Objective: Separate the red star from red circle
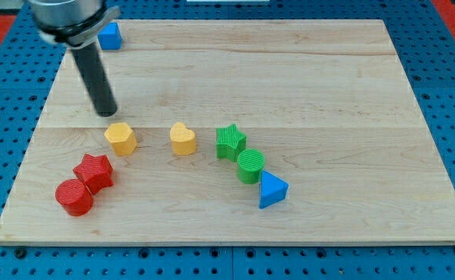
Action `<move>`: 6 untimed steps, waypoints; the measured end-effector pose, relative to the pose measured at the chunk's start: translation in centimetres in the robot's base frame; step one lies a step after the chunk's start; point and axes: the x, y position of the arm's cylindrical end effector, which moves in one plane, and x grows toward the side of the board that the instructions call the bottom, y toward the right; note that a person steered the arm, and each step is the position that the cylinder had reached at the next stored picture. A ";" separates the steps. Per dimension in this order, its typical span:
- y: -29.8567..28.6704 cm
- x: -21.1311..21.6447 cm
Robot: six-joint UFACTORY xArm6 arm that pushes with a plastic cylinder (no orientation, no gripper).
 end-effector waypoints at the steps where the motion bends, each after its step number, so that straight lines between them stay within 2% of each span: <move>1: 3.6 2.5; 3: 5.5 3.2; 4: 3.5 4.5; 6: -10.8 7.3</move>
